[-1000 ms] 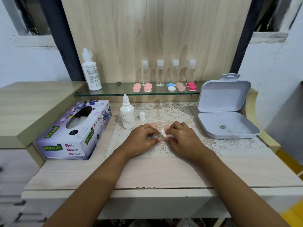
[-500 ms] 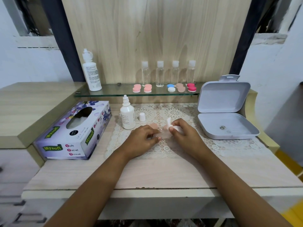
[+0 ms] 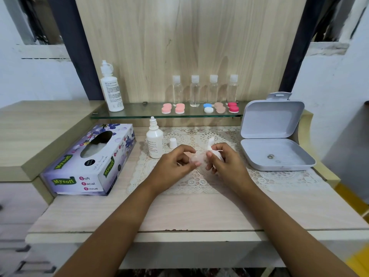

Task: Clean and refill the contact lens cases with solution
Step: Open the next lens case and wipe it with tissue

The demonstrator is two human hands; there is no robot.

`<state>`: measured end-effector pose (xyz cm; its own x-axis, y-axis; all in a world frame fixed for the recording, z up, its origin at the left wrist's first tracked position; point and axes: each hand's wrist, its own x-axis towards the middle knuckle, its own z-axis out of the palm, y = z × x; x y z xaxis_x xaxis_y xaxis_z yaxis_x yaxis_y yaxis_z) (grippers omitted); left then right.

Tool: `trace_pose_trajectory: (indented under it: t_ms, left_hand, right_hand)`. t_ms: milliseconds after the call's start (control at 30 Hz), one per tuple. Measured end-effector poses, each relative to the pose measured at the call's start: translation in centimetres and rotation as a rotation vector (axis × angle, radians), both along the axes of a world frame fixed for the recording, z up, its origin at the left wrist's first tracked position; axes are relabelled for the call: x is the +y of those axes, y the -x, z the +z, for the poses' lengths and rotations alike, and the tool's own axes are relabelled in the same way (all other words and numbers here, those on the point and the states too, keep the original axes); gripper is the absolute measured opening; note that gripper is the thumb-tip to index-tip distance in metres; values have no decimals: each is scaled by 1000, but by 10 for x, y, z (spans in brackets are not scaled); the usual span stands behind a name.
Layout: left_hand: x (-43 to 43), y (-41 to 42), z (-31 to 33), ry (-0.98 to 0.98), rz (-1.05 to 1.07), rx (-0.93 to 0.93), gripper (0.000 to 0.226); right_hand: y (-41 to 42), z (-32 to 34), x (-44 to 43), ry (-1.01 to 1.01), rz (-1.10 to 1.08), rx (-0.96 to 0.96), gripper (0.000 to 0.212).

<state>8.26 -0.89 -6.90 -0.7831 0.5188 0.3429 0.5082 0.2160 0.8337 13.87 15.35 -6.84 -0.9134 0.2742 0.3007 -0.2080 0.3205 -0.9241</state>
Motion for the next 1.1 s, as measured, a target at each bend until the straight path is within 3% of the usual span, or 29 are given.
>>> trace_pose_trajectory:
  t_ms: [100, 300, 433, 833, 1100]
  left_hand:
    - [-1, 3, -4, 66, -10, 108, 32]
    - [-1, 9, -7, 73, 56, 272, 33]
    - [0, 11, -7, 80, 84, 395, 34]
    - [-1, 11, -9, 37, 99, 403, 34]
    - [2, 9, -7, -12, 90, 381, 33]
  right_hand:
    - [1, -1, 0, -7, -21, -7, 12]
    - [0, -4, -1, -22, -82, 40, 14]
    - [-1, -6, 0, -184, -141, 117, 11]
    - [-6, -8, -4, -98, 32, 151, 24]
    - [-4, -4, 1, -13, -65, 140, 9]
